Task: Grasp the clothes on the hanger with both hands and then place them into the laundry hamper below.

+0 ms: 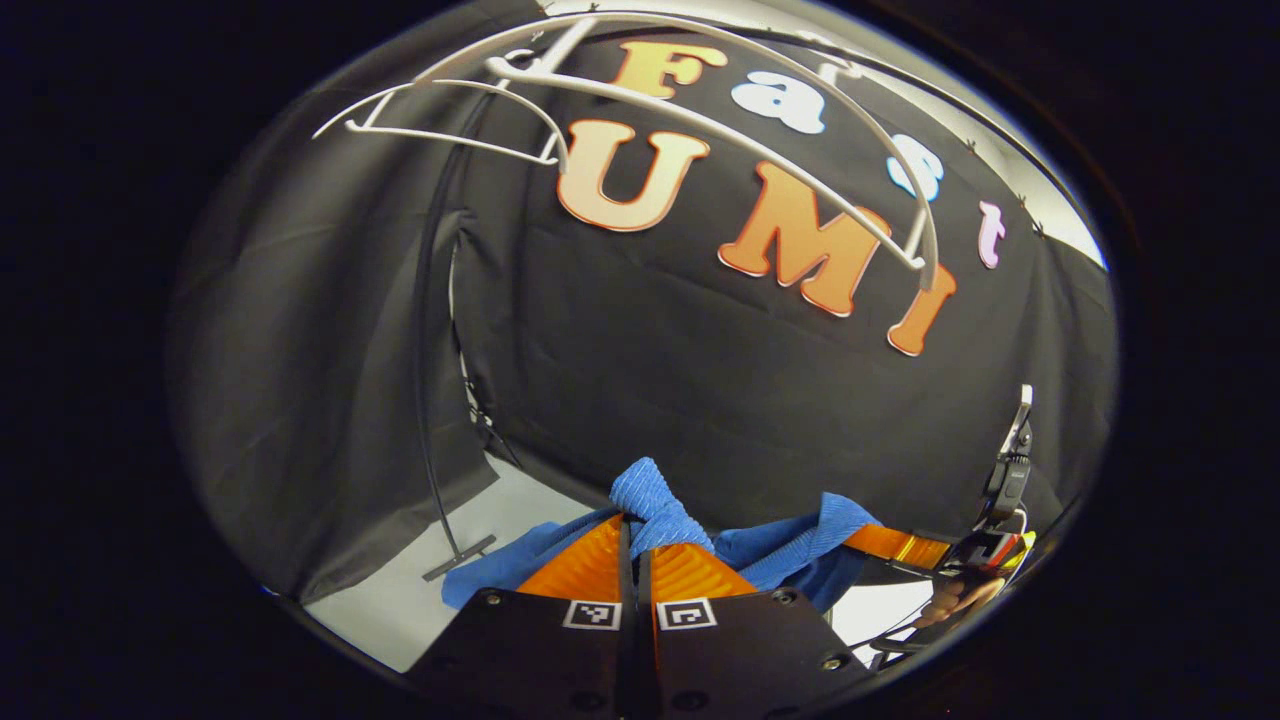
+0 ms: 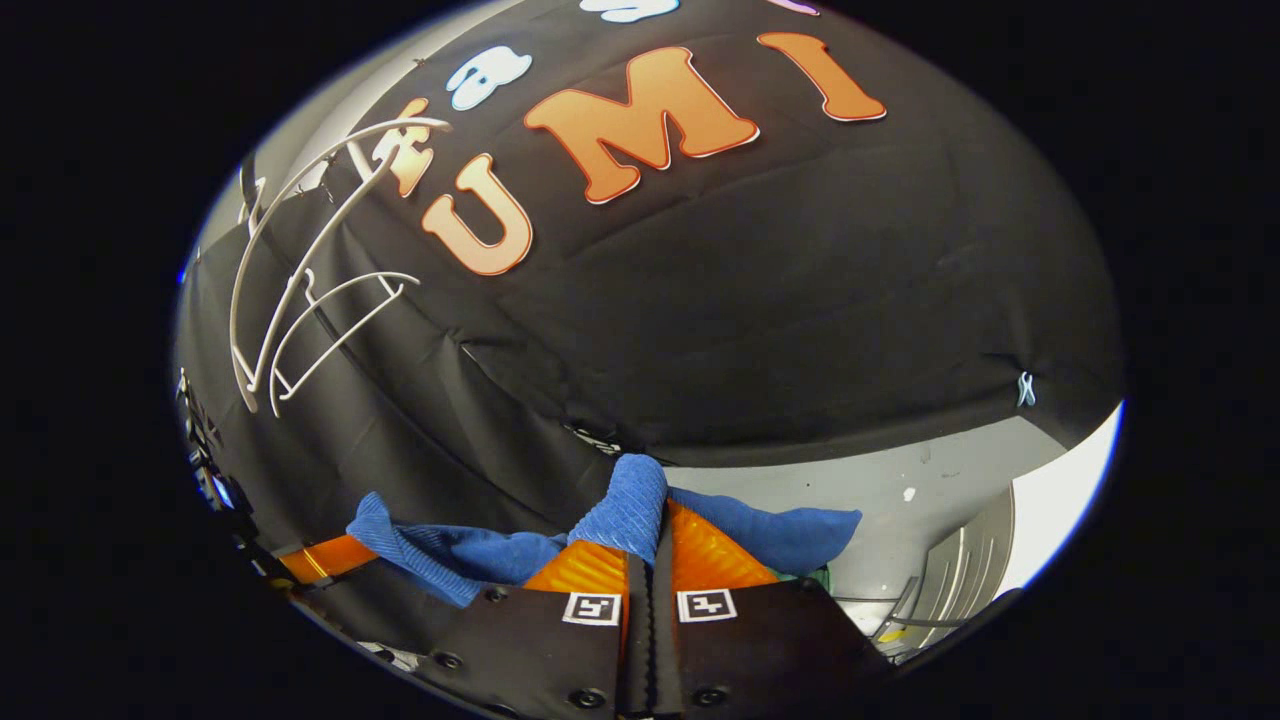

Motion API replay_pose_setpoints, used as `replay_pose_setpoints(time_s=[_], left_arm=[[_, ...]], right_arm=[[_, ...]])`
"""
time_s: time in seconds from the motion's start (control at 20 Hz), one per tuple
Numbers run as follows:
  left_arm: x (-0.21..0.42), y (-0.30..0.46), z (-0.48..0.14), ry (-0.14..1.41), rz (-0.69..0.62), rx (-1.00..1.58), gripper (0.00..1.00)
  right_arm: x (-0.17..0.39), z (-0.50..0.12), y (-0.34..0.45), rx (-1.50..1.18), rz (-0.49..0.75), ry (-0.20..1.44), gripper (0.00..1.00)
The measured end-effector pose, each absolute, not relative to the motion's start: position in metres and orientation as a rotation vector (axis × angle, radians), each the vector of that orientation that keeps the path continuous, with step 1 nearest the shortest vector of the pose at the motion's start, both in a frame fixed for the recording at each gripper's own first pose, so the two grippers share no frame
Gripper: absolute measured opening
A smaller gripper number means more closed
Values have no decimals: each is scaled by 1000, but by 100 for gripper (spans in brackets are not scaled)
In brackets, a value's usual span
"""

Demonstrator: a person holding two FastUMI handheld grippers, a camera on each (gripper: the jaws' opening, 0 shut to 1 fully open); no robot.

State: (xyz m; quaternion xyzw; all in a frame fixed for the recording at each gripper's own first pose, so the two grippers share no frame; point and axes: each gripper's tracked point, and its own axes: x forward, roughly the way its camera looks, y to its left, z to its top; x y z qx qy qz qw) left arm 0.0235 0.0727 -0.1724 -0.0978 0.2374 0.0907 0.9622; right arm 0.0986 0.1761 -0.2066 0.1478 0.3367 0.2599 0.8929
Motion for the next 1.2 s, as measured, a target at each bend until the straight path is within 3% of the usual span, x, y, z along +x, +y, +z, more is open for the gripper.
replay_pose_setpoints(time_s=[0.6,1.2], left_arm=[[48,20,-255,673,92,-126,0],[48,34,-327,953,43,-33,1]], right_arm=[[80,-281,156,125,451,810,7],[74,-342,147,71,285,925,8]])
